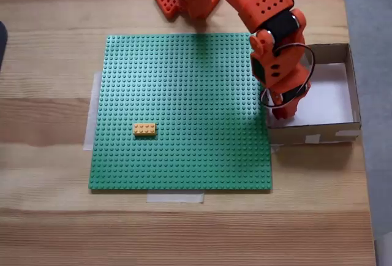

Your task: Pick the red lego block and put it in the box.

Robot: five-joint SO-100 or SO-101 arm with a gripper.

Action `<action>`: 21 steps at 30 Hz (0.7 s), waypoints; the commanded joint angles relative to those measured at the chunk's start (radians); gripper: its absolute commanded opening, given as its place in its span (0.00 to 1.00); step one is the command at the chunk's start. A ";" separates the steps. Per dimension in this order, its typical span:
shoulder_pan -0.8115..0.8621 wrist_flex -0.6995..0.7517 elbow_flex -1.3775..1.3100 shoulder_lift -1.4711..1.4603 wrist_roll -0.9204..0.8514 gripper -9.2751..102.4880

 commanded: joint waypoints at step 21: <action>0.074 0.031 -0.018 0.020 -0.057 0.24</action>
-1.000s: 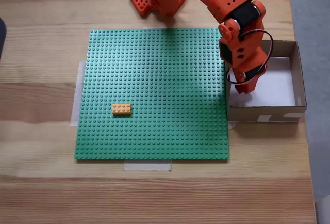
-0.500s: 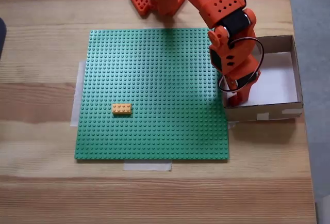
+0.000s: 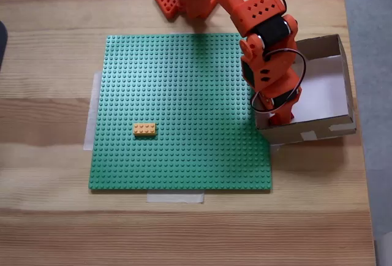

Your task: Pick the red lego block and put it in the box.

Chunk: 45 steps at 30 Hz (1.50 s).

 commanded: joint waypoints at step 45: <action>-0.144 -0.055 -0.186 0.267 0.043 0.23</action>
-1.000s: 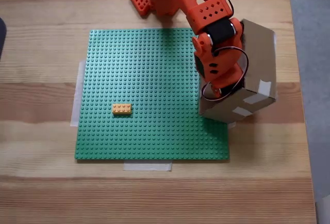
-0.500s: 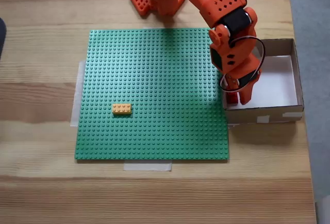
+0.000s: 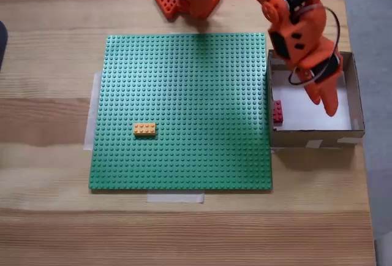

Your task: Pick the red lego block and put it in the box.

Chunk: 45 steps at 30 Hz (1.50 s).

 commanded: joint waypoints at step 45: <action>0.650 -0.146 1.175 1.296 -0.149 0.08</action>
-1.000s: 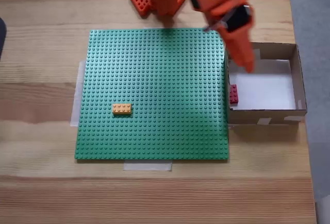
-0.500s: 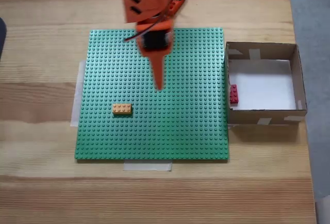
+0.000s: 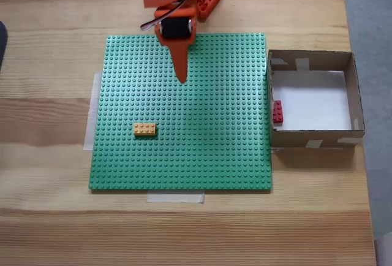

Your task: Pick the red lego block and put it in the box.

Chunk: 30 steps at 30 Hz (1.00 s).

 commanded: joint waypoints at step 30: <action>0.061 -0.017 0.586 0.617 0.089 0.07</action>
